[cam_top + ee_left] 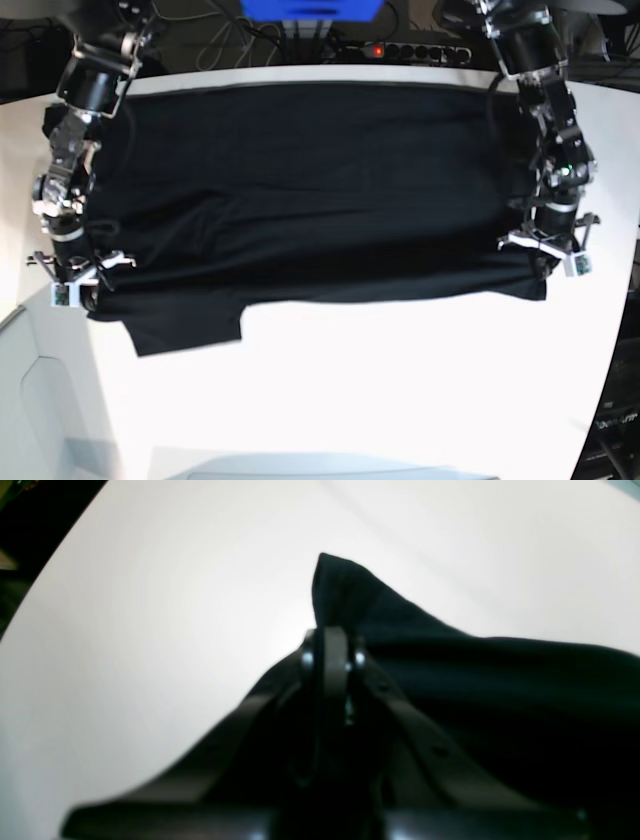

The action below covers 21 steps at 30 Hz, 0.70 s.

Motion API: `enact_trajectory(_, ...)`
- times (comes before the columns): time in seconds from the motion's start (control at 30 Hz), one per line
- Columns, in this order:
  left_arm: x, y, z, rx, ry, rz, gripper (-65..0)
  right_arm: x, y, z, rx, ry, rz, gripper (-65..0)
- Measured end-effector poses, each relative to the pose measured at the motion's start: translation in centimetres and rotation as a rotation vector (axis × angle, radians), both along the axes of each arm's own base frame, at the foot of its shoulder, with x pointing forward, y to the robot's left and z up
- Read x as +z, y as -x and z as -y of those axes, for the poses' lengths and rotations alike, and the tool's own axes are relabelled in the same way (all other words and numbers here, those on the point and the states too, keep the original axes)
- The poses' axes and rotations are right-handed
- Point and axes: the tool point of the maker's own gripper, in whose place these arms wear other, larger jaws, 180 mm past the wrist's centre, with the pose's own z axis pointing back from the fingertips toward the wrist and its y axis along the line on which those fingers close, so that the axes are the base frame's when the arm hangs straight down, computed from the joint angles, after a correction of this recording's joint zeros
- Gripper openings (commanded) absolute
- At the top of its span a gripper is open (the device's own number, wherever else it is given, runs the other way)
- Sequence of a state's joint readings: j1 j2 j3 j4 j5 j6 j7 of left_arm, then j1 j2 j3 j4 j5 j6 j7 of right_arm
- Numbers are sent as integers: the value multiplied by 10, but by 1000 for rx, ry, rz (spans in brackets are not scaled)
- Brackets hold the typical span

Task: Fold the T-shirt properly
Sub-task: 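Grasp the folded edge with both grippers and pull it toward the robot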

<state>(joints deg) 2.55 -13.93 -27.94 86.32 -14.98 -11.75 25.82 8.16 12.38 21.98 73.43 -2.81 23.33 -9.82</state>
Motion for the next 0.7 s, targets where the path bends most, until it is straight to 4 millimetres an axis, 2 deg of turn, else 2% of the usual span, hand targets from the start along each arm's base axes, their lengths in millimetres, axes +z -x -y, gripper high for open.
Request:
enact_trajectory(0.2, 10, 18, -2, 22, -15, 26, -650, 25, 23, -22, 81, 55, 60, -650)
enact_trajectory(0.33, -3, 36, 0, 33, -6, -9, -650, 15, 54, -25, 98, 85, 14, -650)
enact_trajectory(0.43, -15, 49, 1, 61, 21, -30, -650, 1, 68, -25, 99, 84, -31, -650)
enact_trajectory(0.6, -29, 60, 5, 86, 58, -57, -648, -14, 86, -25, 102, 82, -75, -650)
enact_trajectory(0.7, -35, 67, 6, 84, 57, -80, -616, -15, 86, -25, 101, 82, -79, -650)
